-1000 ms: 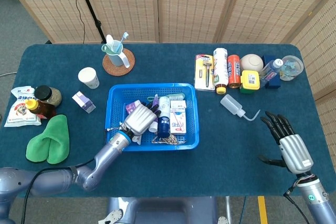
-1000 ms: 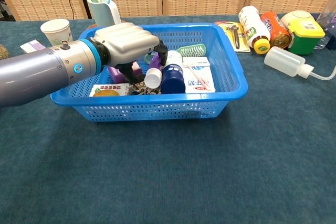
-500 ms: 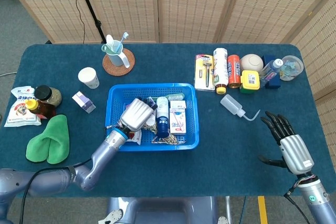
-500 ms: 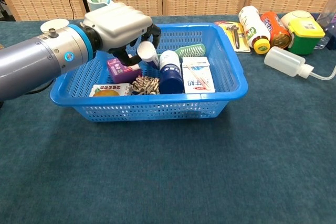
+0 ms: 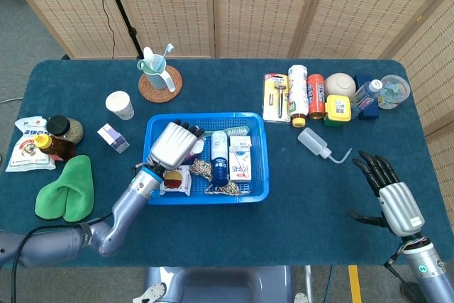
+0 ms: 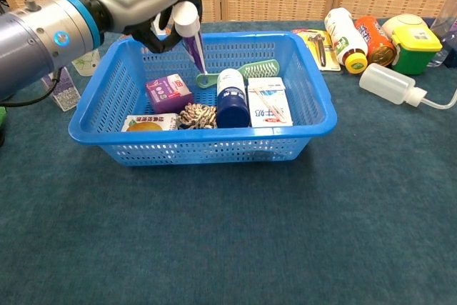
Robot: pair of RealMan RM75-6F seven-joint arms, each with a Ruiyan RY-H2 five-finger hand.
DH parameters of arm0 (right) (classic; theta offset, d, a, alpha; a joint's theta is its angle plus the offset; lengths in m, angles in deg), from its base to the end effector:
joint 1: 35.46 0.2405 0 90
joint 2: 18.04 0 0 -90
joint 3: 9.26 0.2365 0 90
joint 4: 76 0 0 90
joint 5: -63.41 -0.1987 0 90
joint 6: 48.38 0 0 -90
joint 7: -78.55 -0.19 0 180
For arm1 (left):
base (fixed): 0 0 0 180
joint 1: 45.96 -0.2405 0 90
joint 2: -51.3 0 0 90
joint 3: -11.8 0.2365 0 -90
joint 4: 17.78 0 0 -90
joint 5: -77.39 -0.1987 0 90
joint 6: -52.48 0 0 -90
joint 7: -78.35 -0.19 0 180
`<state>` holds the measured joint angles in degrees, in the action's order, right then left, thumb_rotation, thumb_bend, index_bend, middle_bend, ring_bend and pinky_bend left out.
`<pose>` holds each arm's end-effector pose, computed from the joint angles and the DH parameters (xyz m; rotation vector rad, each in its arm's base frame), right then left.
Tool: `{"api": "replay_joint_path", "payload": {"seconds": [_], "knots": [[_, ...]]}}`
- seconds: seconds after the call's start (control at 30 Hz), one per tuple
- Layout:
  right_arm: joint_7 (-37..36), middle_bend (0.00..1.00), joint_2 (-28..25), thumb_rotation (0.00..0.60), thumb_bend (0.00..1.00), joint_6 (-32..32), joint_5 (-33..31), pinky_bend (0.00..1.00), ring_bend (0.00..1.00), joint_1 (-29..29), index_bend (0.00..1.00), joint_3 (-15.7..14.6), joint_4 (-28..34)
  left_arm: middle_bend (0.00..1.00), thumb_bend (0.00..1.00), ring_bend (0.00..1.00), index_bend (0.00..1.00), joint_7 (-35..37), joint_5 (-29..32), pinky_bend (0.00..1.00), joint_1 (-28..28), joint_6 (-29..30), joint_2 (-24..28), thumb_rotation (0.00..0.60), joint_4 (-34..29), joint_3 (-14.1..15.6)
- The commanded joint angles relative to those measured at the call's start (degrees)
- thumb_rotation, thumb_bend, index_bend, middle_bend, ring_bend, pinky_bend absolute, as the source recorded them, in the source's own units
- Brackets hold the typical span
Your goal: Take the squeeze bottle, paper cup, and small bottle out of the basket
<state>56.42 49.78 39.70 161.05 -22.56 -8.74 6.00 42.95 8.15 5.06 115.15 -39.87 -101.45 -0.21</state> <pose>-0.2496 -0.2522 0.1414 1.5657 -0.9651 1.2981 -0.0380 0.3842 -0.0048 -1.8998 -0.4181 -1.0059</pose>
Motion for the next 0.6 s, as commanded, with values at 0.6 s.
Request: {"api": "replay_joint_path", "payload": {"seconds": [0.6], "knots": [[0.5,0.0,-0.1,0.6,0.0,0.4,1.5,0.0,0.0,0.0,0.0,-0.7,1.1,0.57,0.5,0.51,0.71,15.4,0.5,0.54,-12.2,5.4,18.0,0.6,0.9,-0.1]]}}
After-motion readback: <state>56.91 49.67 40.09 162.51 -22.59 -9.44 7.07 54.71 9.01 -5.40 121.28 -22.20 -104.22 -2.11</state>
